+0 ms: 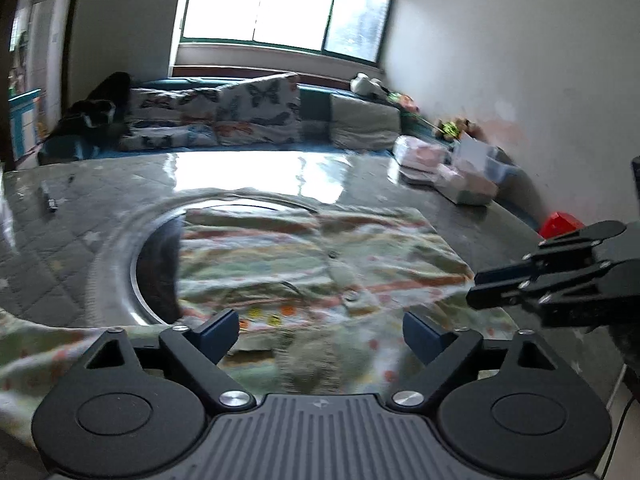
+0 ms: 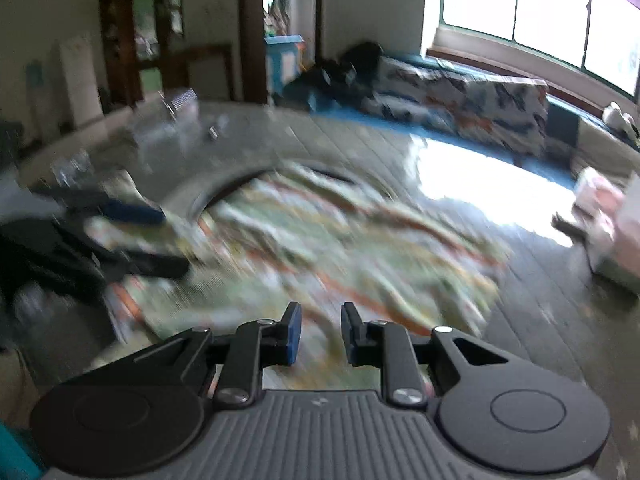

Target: Fold clothes

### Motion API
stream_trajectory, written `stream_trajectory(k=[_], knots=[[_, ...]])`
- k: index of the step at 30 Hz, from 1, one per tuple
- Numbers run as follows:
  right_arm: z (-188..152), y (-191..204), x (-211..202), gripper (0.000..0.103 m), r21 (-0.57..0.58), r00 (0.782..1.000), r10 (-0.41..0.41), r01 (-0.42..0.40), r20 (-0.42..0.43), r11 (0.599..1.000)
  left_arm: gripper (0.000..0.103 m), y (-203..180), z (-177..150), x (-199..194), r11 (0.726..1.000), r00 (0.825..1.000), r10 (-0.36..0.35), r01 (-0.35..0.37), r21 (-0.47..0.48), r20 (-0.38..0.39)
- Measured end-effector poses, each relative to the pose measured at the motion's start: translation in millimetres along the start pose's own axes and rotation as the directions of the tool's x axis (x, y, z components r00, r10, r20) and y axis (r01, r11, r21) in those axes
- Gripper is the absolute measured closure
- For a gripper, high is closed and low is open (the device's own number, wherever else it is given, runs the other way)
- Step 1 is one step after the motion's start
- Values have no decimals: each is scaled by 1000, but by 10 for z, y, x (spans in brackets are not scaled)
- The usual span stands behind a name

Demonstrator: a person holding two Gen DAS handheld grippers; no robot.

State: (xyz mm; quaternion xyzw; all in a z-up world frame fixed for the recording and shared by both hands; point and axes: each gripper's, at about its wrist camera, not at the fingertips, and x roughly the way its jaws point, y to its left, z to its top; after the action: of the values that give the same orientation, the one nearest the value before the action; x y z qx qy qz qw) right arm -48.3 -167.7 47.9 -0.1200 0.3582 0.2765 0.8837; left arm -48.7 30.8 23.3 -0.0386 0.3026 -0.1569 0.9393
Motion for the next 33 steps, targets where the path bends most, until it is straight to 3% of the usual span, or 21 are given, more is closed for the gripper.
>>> stream_trajectory(k=[8,17,21,27,29,33], knots=[[-360,-307,208,82,85,997,-46,52,-70,995,21,-197,-60,205,998,998,-46,49,50,-53],[-286,-253,133,81,39,998,-67,67,-16,997,48,-165,-101,337,999,996,-20,23,33,-85],[-285,-296,222,79,52,998,-64,65,-26,996,60,-89,-125,404,999,995,27,-23,44,-93],[-286,-316,301,76,63,997,-69,71,-32,995,63,9,-151,377,995,993,86,-82,48,-82],[-269,-260,287,69,51,998,-62,64,-24,997,63,31,-148,354,995,992,96,-93,42,-78],[-206,-88,271,67,5,1000,-14,14,0,1000,62,13,-164,307,996,994,80,-77,47,-73]])
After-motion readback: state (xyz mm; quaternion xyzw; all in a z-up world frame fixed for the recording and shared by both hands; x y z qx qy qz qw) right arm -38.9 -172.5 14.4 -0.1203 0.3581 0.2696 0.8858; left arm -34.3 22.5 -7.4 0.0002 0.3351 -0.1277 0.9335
